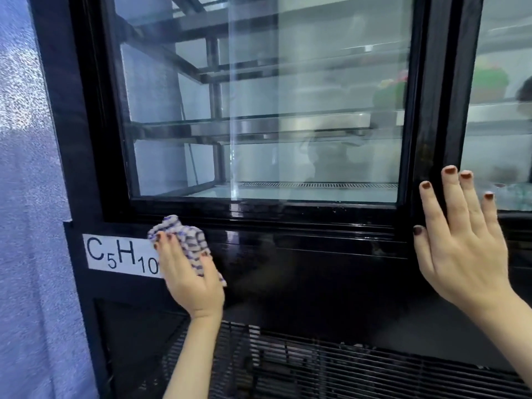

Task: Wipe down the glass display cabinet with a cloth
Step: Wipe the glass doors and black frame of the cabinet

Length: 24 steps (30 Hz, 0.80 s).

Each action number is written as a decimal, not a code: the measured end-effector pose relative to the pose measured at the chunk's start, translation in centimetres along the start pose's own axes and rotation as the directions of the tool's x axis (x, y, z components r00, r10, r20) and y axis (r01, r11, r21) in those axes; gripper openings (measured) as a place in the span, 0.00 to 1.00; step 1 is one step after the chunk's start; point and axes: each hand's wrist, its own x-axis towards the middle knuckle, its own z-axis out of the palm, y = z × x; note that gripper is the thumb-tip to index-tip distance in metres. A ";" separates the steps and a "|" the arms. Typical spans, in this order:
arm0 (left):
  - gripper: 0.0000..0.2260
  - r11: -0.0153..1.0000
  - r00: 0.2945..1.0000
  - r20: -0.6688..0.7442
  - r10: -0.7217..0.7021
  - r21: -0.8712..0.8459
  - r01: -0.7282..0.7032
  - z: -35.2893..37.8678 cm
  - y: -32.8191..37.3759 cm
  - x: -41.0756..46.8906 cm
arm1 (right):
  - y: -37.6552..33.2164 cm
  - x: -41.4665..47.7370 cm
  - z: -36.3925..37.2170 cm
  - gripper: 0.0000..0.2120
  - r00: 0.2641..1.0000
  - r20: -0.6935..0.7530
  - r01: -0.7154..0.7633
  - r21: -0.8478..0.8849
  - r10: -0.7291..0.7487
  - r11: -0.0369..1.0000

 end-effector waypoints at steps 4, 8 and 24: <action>0.24 0.893 0.884 -0.140 -0.445 0.005 0.451 -1.7 -6.7 6.9 | -1.2 0.6 0.0 0.27 0.998 -0.007 -0.064 0.031 0.064 0.997; 0.24 0.823 0.821 -0.137 -0.554 0.058 0.565 -3.4 -10.0 8.9 | -1.6 0.7 0.3 0.30 0.999 0.039 -0.032 -0.073 0.035 0.997; 0.31 0.900 0.957 0.167 -0.237 0.408 0.151 1.5 -2.7 17.0 | -2.0 12.2 0.2 0.30 0.980 0.089 0.177 -0.015 -0.175 0.984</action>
